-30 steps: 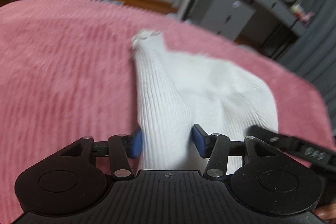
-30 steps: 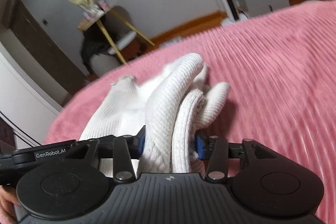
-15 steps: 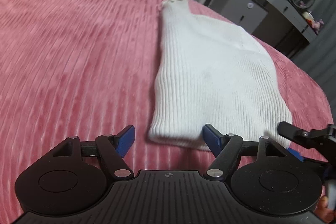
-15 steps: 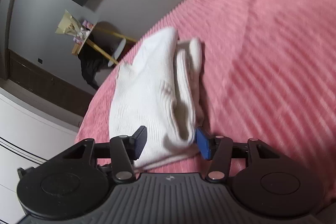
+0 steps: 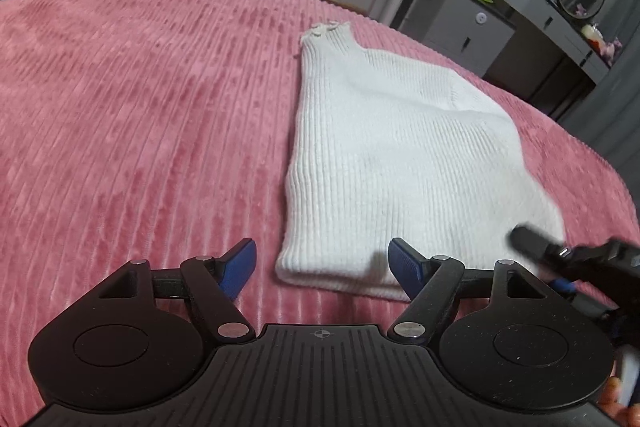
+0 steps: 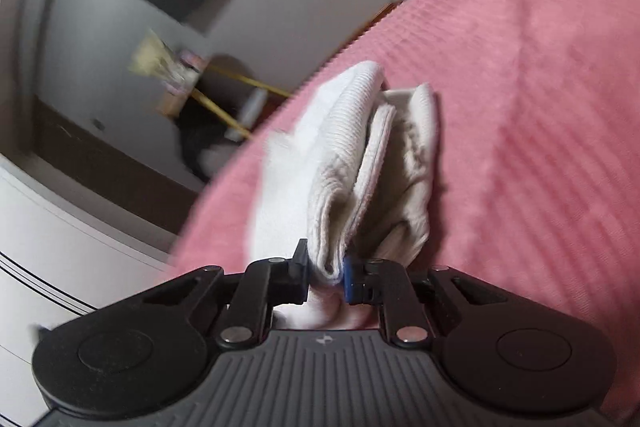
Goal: Fold small clothes
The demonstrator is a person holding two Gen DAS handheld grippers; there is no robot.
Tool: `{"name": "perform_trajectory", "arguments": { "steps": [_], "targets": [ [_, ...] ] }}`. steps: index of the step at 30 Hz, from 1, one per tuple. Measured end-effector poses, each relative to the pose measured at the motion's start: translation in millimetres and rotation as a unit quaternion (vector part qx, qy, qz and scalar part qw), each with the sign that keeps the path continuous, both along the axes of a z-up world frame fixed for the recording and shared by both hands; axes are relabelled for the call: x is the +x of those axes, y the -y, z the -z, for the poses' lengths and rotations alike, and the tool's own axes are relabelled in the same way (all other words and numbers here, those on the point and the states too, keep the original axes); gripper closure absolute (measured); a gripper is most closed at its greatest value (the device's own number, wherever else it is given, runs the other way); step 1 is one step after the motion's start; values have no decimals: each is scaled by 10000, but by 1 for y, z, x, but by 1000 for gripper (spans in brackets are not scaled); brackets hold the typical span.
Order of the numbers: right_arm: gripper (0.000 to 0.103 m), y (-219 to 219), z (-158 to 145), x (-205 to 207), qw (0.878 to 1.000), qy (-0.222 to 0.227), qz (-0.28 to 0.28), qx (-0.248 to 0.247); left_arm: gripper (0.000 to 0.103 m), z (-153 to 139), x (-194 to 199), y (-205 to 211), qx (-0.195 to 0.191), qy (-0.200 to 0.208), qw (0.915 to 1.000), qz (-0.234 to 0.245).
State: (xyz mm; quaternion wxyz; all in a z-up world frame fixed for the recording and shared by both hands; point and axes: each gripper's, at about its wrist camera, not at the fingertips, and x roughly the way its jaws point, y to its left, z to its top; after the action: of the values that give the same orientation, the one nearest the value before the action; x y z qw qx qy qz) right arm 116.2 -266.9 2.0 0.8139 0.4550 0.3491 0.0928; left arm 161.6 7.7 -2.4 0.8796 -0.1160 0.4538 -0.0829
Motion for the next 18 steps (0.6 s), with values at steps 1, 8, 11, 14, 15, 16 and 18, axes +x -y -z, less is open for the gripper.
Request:
{"name": "perform_trajectory", "arguments": {
  "steps": [1, 8, 11, 14, 15, 16, 18],
  "targets": [
    [88, 2, 9, 3, 9998, -209, 3, -11, 25, 1, 1, 1, 61, -13, 10000, -4],
    [79, -7, 4, 9, 9854, -629, -81, -1580, 25, 3, 3, 6, 342, -124, 9993, -37],
    [61, -16, -26, 5, 9620, -245, 107, -2718, 25, -3, 2, 8, 527, 48, 9986, 26],
    [60, -23, -45, 9, 9442, 149, 204, -3283, 22, -7, 5, 15, 689, 261, 9973, 29],
    [61, -29, -50, 14, 9373, 278, 96, -3474, 21, -8, 8, 19, 732, 279, 9969, 67],
    [61, -36, -53, 20, 9305, 420, -30, -3640, 21, -8, 11, 23, 795, 293, 9963, 115],
    [71, -50, -58, 35, 9159, 691, -232, -3949, 21, -10, 17, 31, 935, 360, 9948, 198]
  ]
}}
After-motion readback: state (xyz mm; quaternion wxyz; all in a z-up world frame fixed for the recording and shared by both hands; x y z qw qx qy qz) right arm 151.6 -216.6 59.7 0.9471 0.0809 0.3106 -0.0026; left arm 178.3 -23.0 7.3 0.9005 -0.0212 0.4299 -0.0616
